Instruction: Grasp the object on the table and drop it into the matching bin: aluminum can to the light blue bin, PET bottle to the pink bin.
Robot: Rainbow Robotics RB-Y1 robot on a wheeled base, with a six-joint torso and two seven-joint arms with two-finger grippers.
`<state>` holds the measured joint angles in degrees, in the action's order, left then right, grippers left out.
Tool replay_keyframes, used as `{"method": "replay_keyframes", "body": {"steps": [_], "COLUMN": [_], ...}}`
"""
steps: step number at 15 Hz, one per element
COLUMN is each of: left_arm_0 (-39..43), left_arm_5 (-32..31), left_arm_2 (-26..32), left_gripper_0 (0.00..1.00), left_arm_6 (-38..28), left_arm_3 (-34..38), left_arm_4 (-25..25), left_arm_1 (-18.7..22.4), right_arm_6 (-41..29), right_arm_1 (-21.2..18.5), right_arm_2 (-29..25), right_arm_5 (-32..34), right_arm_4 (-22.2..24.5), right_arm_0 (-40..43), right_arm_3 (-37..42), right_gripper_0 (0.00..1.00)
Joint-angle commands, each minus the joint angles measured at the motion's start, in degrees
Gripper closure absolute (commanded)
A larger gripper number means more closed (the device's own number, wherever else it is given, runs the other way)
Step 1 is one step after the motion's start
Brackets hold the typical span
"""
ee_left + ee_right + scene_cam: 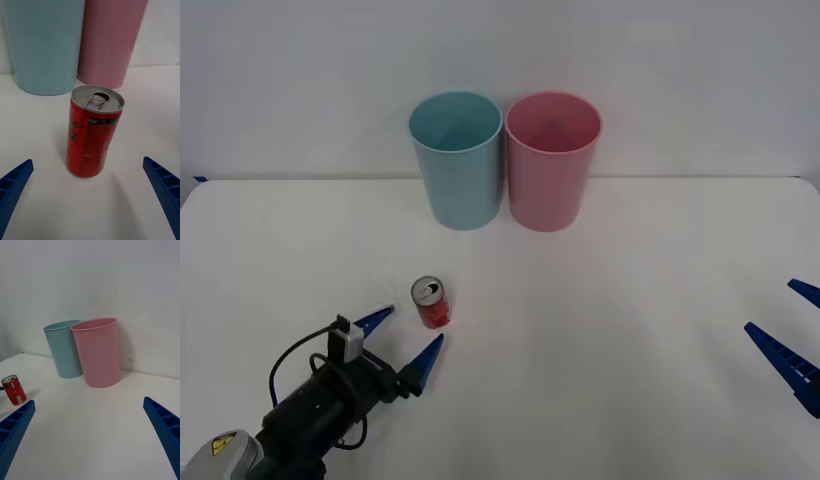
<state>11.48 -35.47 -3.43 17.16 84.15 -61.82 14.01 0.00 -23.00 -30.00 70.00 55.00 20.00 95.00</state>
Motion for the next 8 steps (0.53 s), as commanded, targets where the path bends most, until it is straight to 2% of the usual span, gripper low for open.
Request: {"method": "replay_keyframes", "body": {"steps": [1, 8], "left_arm_0": [-1.81, -7.79], "left_arm_5": [0.57, 2.77], "left_arm_2": [0.0, -0.35], "left_gripper_0": [0.0, 0.0], "left_arm_6": [0.24, 1.2], "left_arm_3": [-1.62, -6.89], "left_arm_4": [-0.75, -0.84], "left_arm_1": [-1.62, -2.94], "right_arm_6": [0.0, 0.0], "right_arm_1": [0.0, 0.0], "right_arm_2": [0.0, 0.0], "right_arm_5": [0.0, 0.0], "right_arm_4": [0.0, 0.0], "right_arm_0": [0.0, 0.0], "right_arm_3": [0.0, 0.0], "right_gripper_0": [0.0, 0.0]}}
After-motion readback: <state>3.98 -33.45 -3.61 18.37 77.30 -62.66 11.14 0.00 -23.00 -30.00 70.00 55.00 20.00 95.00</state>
